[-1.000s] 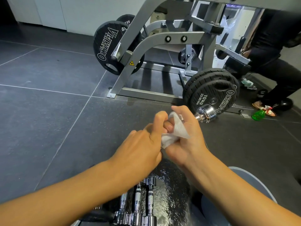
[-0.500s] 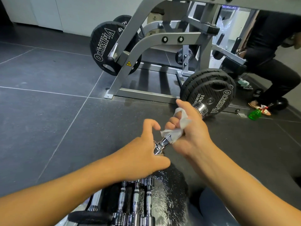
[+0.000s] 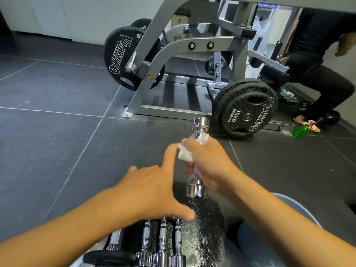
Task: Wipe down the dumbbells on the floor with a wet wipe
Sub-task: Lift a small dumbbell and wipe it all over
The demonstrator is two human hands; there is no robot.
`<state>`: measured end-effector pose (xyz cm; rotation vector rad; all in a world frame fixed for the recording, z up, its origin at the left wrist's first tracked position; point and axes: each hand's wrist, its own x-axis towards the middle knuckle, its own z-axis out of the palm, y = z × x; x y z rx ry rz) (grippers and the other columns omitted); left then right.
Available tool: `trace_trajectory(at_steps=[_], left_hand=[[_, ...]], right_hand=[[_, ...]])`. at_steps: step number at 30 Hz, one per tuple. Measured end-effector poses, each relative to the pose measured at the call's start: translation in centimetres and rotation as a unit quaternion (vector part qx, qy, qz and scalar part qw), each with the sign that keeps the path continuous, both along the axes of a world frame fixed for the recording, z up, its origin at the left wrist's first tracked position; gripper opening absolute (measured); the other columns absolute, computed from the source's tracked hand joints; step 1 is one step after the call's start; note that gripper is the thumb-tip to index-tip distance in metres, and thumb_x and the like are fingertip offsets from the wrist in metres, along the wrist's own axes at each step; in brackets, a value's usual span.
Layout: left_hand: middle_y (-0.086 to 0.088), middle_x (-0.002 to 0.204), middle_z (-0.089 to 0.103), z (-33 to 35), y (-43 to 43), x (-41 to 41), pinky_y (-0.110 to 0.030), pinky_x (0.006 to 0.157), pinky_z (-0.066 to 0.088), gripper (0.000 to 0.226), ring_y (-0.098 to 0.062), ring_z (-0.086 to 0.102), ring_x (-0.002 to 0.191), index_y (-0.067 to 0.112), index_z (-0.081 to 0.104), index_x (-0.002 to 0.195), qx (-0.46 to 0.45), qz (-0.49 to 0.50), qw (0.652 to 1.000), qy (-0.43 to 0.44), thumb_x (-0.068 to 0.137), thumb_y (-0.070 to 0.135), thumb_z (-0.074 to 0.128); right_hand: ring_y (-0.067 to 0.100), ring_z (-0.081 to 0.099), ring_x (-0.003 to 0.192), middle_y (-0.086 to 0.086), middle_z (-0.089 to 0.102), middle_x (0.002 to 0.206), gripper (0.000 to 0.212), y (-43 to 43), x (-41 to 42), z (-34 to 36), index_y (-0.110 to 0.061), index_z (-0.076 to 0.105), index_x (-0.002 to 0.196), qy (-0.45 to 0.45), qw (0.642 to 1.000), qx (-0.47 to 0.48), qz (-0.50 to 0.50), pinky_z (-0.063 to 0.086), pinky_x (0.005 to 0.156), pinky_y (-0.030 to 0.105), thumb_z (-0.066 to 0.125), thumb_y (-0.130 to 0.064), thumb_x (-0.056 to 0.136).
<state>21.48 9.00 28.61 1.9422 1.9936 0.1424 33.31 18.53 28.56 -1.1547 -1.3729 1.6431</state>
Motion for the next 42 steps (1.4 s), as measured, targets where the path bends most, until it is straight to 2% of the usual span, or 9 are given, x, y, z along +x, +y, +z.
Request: trace_trajectory(at_steps=[4,9,15,18,20,25,31,38,42], left_hand=[[-0.005,0.142,0.037,0.7,1.4,-3.8,-0.050,0.099,0.041,0.115,-0.030,0.045,0.129,0.021,0.002,0.148,0.100,0.102,0.985,0.097,0.072,0.058,0.079],[-0.003,0.151,0.028,0.0,2.1,-2.9,-0.044,0.095,0.043,0.097,-0.026,0.032,0.141,0.021,0.034,0.142,0.244,-0.098,0.953,0.152,0.059,0.018,0.084],[0.000,0.093,0.062,-1.4,1.9,-0.2,-0.030,0.057,0.024,0.037,-0.027,0.065,0.088,0.016,0.039,0.111,0.131,-0.033,0.962,0.237,0.083,0.015,0.064],[0.002,0.072,0.043,-1.6,1.9,-0.4,-0.032,0.056,0.032,0.031,-0.028,0.051,0.072,0.015,0.034,0.101,0.041,-0.003,0.986,0.160,0.085,0.018,0.060],[0.000,0.070,0.055,-1.1,1.9,-0.8,-0.034,0.056,0.044,0.024,-0.028,0.060,0.069,0.012,0.044,0.096,-0.103,0.018,0.992,0.074,0.082,0.019,0.061],[-0.002,0.047,0.052,-1.7,2.6,-2.7,-0.020,0.041,0.034,0.009,-0.016,0.046,0.036,0.010,0.059,0.070,-0.316,0.093,0.902,-0.279,0.078,0.008,0.063],[-0.002,0.049,0.042,-0.8,2.4,-3.8,-0.019,0.043,0.026,0.037,-0.012,0.032,0.036,-0.003,0.067,0.114,-0.337,0.159,0.786,-0.493,0.080,0.006,0.054],[-0.006,0.047,0.042,-1.2,2.4,-4.2,-0.021,0.047,0.023,0.038,-0.013,0.026,0.033,-0.009,0.058,0.114,-0.244,0.207,0.778,-0.541,0.081,0.004,0.044],[-0.009,0.050,0.045,-1.2,2.3,-4.4,-0.019,0.042,0.025,0.036,-0.015,0.028,0.036,-0.009,0.062,0.113,-0.169,0.225,0.791,-0.543,0.083,0.003,0.048]], right_hand=[[0.019,0.047,0.049,0.007,0.063,0.065,0.013,0.8,1.9,0.1,-0.008,0.053,0.089,-0.231,0.951,0.145,0.147,0.037,0.043,0.027,0.063,-0.014,0.091],[0.015,0.046,0.039,0.002,0.061,0.056,0.008,-0.3,2.1,0.1,-0.003,0.061,0.084,-0.291,0.900,0.114,0.304,0.038,0.039,0.021,0.066,-0.008,0.088],[0.023,0.051,0.045,0.021,0.070,0.068,0.018,-0.8,2.0,0.7,0.004,0.069,0.081,-0.333,0.823,0.098,0.449,0.042,0.041,0.021,0.068,-0.013,0.087],[0.017,0.051,0.050,0.000,0.065,0.063,0.010,-0.7,2.0,0.4,-0.005,0.068,0.082,-0.409,0.757,0.215,0.463,0.041,0.049,0.027,0.069,-0.015,0.084],[0.017,0.054,0.059,-0.002,0.062,0.069,0.012,-0.7,1.8,0.0,-0.013,0.062,0.083,-0.470,0.713,0.274,0.442,0.042,0.055,0.031,0.073,-0.019,0.080],[0.027,0.062,0.088,-0.002,0.065,0.090,0.026,-0.6,1.3,-0.5,-0.027,0.060,0.103,-0.552,0.618,0.443,0.342,0.039,0.063,0.033,0.069,-0.033,0.080],[0.015,0.058,0.100,-0.011,0.064,0.105,0.031,1.6,2.5,-0.9,-0.031,0.062,0.117,-0.412,0.647,0.567,0.300,0.052,0.073,0.038,0.064,-0.050,0.092],[0.025,0.070,0.085,-0.005,0.075,0.099,0.027,2.9,4.0,-1.1,-0.031,0.069,0.116,-0.364,0.673,0.598,0.239,0.057,0.062,0.044,0.048,-0.033,0.098],[0.022,0.066,0.076,-0.003,0.073,0.087,0.021,3.6,4.6,-0.7,-0.029,0.066,0.114,-0.377,0.806,0.449,0.083,0.055,0.065,0.036,0.051,-0.022,0.101]])
